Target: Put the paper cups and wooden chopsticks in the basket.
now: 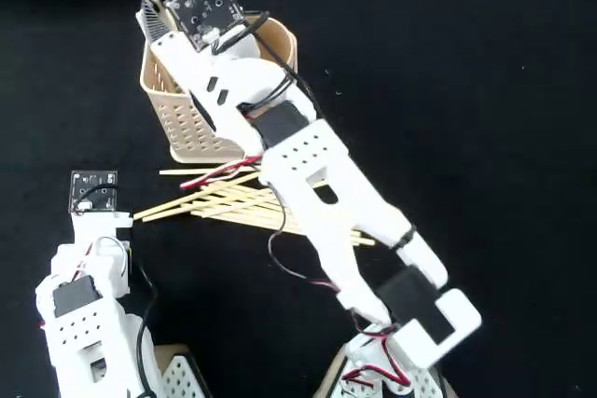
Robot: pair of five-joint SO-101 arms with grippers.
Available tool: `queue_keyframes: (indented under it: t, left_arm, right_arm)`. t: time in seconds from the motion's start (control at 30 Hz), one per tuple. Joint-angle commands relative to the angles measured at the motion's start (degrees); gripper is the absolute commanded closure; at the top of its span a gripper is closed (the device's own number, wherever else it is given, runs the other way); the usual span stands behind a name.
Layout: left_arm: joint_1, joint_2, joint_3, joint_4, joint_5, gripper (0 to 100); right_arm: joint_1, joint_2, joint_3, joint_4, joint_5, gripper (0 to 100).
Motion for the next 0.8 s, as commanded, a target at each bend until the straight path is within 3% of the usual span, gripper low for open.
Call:
queue_keyframes:
  t: [0.0, 0.27, 0.33, 0.43, 0.77]
  left_arm:
    - [0.1, 0.2, -0.2, -1.1, -0.1, 92]
    - [0.2, 0.2, -0.2, -1.1, -0.1, 92]
    - [0.2, 0.2, -0.2, -1.1, -0.1, 92]
    - [0.2, 0.2, -0.2, -1.1, -0.1, 92]
    - [0.2, 0.2, -0.2, -1.1, -0.1, 92]
  right_arm:
    - [0.9, -0.9, 4.0, -1.3, -0.4, 98.6]
    - [0.9, -2.2, 10.9, -0.9, -0.1, 98.1]
    - [0.8, -2.7, 10.3, -0.3, -0.1, 93.9]
    - [0.0, -5.1, 7.5, 5.9, -0.3, 85.5]
    - [-0.4, -21.9, -3.6, 34.7, 0.0, 85.1]
